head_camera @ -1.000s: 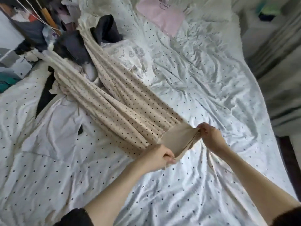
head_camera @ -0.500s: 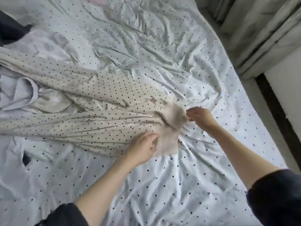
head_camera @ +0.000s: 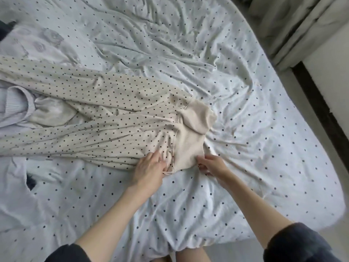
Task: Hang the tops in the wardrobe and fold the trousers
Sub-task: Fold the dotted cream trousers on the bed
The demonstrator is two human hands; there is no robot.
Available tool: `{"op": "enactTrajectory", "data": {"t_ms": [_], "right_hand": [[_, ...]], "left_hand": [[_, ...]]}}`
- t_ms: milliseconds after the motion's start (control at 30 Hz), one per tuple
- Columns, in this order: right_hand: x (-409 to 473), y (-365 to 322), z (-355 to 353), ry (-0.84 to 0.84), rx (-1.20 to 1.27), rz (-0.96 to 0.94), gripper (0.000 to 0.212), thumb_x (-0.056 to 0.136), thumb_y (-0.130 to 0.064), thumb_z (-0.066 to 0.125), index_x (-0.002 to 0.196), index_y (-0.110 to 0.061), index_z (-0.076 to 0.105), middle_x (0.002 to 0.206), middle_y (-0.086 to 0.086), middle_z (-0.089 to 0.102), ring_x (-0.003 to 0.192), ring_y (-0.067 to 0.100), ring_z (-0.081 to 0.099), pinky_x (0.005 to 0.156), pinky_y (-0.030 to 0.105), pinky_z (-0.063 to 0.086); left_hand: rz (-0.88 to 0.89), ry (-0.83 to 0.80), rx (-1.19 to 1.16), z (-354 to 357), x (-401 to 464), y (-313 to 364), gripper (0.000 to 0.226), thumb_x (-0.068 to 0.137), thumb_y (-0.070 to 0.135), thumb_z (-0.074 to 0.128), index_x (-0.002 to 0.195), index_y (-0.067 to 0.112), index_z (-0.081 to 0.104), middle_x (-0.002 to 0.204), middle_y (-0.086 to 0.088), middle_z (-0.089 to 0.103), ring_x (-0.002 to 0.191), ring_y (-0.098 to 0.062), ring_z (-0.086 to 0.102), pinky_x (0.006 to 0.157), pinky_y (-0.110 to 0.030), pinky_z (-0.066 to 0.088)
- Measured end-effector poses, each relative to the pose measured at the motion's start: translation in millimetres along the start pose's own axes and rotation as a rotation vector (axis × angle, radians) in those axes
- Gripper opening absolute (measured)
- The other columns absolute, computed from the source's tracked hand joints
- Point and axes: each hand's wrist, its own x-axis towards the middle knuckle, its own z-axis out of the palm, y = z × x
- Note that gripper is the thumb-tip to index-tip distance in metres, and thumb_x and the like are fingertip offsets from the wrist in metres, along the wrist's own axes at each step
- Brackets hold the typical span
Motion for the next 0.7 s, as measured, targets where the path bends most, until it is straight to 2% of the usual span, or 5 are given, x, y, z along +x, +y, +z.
{"op": "enactTrajectory", "data": {"t_ms": [233,333,467,600,700], "right_hand": [[-34.5,31.1,5.7,0.157,-0.157,0.046,0.021,0.081,-0.008,0.068,0.063,-0.004,0.059,0.062,0.005,0.058,0.059,0.017,0.05,0.048,0.02,0.034],[-50.0,51.4,3.2,0.18,-0.179,0.1,0.024,0.082,-0.005,0.064,0.062,-0.008,0.051,0.069,0.009,0.064,0.063,0.018,0.056,0.048,0.02,0.033],[-60.4,61.9,2.6,0.175,-0.001,0.064,0.028,0.086,-0.005,0.06,0.067,-0.013,0.041,0.077,0.01,0.058,0.07,0.014,0.066,0.053,0.021,0.033],[-60.7,67.0,14.3,0.138,0.184,0.058,0.019,0.085,-0.008,0.062,0.074,-0.013,0.048,0.081,0.008,0.063,0.073,0.014,0.064,0.062,0.027,0.034],[-52.3,70.3,21.1,0.117,0.289,0.026,0.008,0.087,-0.015,0.065,0.083,-0.012,0.058,0.081,0.006,0.061,0.07,0.015,0.059,0.059,0.026,0.034]], "left_hand": [[0.075,-0.235,0.066,22.2,-50.0,-1.5,0.019,0.093,0.013,0.051,0.109,0.015,0.061,0.119,0.0,0.05,0.116,-0.017,0.043,0.093,-0.028,0.036],[0.068,-0.145,-0.007,22.0,-56.1,-0.2,0.021,0.094,0.025,0.054,0.108,0.015,0.065,0.112,0.001,0.054,0.11,-0.016,0.049,0.089,-0.029,0.039],[0.064,0.153,-0.004,15.9,-46.8,-17.0,0.028,0.065,0.0,0.078,0.087,0.012,0.065,0.087,-0.006,0.058,0.075,-0.026,0.059,0.061,-0.037,0.051],[0.046,0.146,0.11,21.8,-45.4,-43.6,0.035,0.071,0.011,0.078,0.104,0.016,0.068,0.101,-0.009,0.058,0.094,-0.03,0.055,0.075,-0.04,0.044],[0.071,0.168,0.138,28.1,-47.8,-57.1,0.034,0.063,0.012,0.083,0.094,0.016,0.071,0.092,-0.006,0.06,0.085,-0.028,0.057,0.069,-0.041,0.046]]}}
